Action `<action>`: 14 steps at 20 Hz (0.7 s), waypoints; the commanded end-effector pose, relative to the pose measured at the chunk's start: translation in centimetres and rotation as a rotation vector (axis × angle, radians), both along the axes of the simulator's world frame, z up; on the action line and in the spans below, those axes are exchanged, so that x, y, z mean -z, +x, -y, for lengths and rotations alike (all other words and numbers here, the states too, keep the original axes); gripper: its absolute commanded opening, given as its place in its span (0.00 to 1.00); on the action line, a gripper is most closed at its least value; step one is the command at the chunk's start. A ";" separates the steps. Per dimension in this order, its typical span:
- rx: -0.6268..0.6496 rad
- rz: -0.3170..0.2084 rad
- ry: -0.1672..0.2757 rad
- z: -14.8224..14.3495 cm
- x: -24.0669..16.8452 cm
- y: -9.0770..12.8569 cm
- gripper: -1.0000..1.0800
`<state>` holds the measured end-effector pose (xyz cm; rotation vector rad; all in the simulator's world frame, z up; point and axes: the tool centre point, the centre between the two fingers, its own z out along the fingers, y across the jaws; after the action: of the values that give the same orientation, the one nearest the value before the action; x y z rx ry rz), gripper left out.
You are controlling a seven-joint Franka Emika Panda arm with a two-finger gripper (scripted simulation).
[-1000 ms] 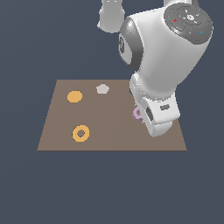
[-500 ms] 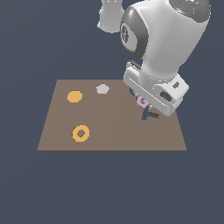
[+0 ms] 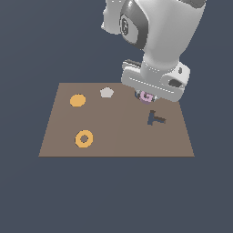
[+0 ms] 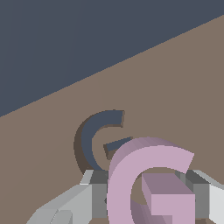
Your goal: Insert a designated object into the corresponding slot on a board.
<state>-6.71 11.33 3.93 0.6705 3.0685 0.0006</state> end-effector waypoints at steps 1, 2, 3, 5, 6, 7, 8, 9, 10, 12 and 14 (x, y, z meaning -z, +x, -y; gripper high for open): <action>-0.074 0.000 0.000 0.3 0.0 -0.7 0.00; -0.099 0.000 0.000 0.4 0.0 -0.9 0.00; -0.122 0.000 0.000 0.5 -0.1 -1.2 0.00; -0.163 0.000 0.000 0.7 -0.1 -1.5 0.00; -0.181 0.000 0.000 0.9 -0.1 -1.7 0.00; -0.198 0.000 0.000 1.0 -0.1 -1.8 0.00; -0.213 0.000 0.000 1.1 -0.1 -2.0 0.00; -0.227 0.000 0.000 1.1 -0.1 -2.1 0.00; -0.239 0.000 0.000 1.2 -0.1 -2.2 0.00; -0.260 0.000 0.000 1.4 -0.1 -2.4 0.00; -0.275 0.000 0.000 1.5 -0.1 -2.5 0.00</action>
<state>-9.09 9.93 4.01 0.2664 3.1296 0.0002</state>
